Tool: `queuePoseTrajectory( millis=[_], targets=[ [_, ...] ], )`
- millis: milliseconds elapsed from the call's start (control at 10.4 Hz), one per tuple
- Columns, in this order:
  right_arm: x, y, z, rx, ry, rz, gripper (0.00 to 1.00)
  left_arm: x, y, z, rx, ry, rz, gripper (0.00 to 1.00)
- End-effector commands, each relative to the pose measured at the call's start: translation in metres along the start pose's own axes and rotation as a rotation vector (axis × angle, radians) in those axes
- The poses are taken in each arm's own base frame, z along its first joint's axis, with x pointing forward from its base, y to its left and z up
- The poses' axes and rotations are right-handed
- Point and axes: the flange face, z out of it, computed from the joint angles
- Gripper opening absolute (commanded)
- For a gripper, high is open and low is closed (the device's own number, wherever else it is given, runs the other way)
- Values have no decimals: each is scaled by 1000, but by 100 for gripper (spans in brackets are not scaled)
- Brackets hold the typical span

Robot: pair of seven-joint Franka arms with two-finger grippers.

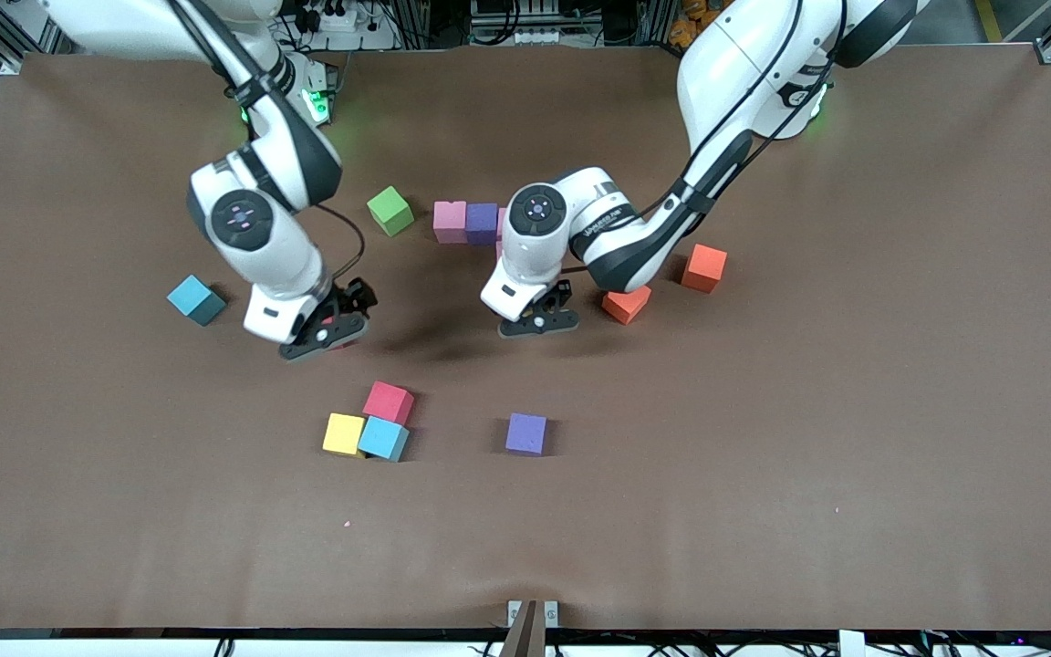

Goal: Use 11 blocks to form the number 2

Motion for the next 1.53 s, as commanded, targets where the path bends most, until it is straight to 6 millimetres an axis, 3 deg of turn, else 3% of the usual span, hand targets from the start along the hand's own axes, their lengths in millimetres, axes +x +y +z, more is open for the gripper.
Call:
queuePoseTrajectory(
  millis=[0, 191, 479, 574, 862, 1245, 1436],
  targets=[
    [35, 34, 13, 62, 49, -55, 100, -25, 3, 8, 37, -2, 46, 37],
    [54, 60, 23, 106, 71, -27, 100, -27, 4, 11, 41, -3, 50, 38],
    [82, 77, 23, 145, 99, 256, 100, -41, 11, 15, 45, -7, 65, 40],
    [91, 73, 20, 155, 106, 345, 100, -42, 12, 14, 42, -5, 64, 40],
    [96, 36, 48, 60, 59, 607, 100, -43, 13, 18, 44, -8, 66, 40],
    [99, 24, 59, 32, 51, 672, 100, -41, 13, 23, 40, -7, 59, 40],
    [105, -8, 57, 28, 59, 677, 100, -47, 17, 26, 41, -10, 68, 40]
  ],
)
